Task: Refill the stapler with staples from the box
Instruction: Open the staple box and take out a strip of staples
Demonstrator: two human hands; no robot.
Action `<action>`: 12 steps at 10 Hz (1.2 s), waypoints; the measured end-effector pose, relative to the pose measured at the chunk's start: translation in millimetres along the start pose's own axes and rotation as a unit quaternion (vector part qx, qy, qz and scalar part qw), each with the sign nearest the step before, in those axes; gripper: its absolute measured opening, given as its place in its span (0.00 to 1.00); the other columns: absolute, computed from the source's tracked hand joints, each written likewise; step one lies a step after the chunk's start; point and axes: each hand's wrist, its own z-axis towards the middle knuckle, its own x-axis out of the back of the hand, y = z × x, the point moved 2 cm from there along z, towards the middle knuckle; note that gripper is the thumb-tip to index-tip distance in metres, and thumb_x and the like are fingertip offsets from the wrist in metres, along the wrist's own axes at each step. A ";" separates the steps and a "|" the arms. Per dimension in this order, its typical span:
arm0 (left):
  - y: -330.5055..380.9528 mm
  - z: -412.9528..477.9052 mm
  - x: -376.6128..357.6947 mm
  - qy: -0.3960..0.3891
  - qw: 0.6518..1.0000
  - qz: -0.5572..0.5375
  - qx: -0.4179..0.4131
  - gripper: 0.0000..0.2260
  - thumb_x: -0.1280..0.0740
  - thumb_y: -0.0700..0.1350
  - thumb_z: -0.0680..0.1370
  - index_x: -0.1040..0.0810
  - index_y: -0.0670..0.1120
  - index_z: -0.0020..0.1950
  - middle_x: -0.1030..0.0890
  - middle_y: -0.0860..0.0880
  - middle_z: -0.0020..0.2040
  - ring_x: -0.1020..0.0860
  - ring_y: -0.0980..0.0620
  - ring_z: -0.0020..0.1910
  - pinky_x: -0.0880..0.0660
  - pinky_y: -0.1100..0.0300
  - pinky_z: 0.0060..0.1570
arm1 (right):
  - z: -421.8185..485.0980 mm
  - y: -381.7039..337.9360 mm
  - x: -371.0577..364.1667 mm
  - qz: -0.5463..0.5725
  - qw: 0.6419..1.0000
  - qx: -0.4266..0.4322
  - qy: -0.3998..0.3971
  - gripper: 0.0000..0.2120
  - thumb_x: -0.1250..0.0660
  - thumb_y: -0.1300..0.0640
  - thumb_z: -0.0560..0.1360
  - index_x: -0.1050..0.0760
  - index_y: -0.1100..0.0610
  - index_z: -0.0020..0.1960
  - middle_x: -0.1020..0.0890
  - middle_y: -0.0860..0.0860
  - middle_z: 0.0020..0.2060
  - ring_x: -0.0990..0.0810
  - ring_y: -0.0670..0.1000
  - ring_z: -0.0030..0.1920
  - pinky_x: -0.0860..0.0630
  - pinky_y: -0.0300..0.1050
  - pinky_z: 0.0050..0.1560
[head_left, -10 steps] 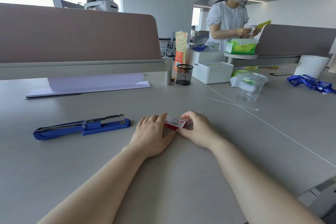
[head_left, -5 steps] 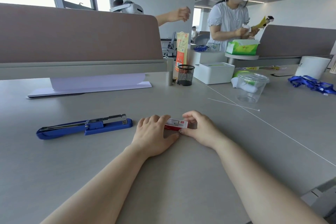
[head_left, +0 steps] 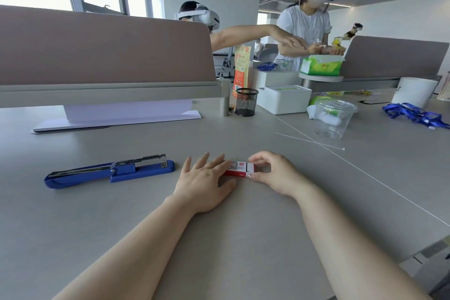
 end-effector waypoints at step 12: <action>-12.5 -0.1 5.9 0.106 0.988 -0.106 0.037 0.19 0.37 0.59 0.74 0.28 0.56 0.63 0.25 0.51 0.62 0.28 0.48 0.61 0.34 0.51 0.61 | 3.9 -12.5 -5.3 -0.184 0.976 0.085 0.081 0.08 0.38 0.55 0.75 0.21 0.48 0.48 0.22 0.45 0.55 0.30 0.53 0.59 0.35 0.46 0.57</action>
